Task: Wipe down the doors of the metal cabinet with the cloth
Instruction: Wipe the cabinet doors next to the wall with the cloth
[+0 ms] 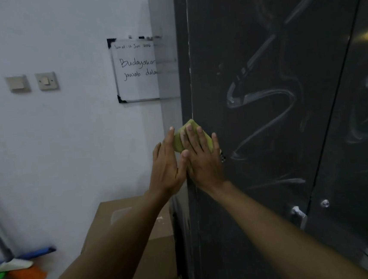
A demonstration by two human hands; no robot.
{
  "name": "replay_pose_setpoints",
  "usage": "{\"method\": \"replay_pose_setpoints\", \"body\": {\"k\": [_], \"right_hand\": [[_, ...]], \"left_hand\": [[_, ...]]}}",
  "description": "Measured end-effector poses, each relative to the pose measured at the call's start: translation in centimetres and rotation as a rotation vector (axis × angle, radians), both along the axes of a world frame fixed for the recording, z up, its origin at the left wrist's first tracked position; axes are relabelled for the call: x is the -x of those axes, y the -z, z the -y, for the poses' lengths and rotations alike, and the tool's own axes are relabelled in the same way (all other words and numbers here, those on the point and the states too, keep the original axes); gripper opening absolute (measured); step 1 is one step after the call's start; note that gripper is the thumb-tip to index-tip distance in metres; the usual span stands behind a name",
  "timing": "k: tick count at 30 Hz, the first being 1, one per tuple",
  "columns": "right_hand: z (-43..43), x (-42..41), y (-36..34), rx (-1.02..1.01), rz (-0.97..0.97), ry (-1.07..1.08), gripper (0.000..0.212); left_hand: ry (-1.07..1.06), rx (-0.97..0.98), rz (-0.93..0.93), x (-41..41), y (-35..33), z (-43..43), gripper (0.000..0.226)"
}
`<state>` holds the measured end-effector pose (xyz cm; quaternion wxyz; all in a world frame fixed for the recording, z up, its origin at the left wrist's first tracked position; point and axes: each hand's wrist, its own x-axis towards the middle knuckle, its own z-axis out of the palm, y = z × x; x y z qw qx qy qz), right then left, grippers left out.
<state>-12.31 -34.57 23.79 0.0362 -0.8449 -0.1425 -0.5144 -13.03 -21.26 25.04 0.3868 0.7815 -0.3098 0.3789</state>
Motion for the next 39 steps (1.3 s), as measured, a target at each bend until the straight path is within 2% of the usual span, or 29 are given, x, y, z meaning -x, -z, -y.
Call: {"method": "replay_pose_setpoints", "body": {"k": [4,9,12,18,24,28,33,39], "right_hand": [[0.7,0.4,0.3,0.033,0.008,-0.078,0.06],[1.3,-0.3,-3.3,0.143,0.092,-0.013,0.056],[1.7,-0.8,-5.8,0.13,0.152,-0.031,0.051],[1.6,-0.6,-5.1,0.097,0.165,-0.098,0.049],[1.8,-1.5,-10.5,0.095,0.221,-0.045,0.049],[2.8,-1.7,-10.1,0.104,0.225,-0.081,0.048],[4.2,-2.2,-11.5,0.285,0.301,-0.044,0.049],[3.6,-2.3,-12.1,0.185,0.316,-0.037,0.049]], "left_hand": [[-0.009,-0.01,0.013,-0.4,-1.3,0.2,0.065],[0.007,-0.045,0.056,-0.8,-2.8,0.4,0.062],[-0.001,-0.009,0.072,-1.2,-4.1,0.7,0.064],[-0.007,-0.077,0.152,-2.1,-6.3,0.6,0.071],[-0.029,-0.063,0.241,-2.9,-9.3,0.9,0.065],[-0.098,-0.219,0.378,-3.2,-10.9,0.5,0.068],[-0.289,-0.494,0.549,-4.2,-14.3,-2.0,0.068],[-0.376,-0.657,0.657,-4.0,-16.7,-3.2,0.068]]}}
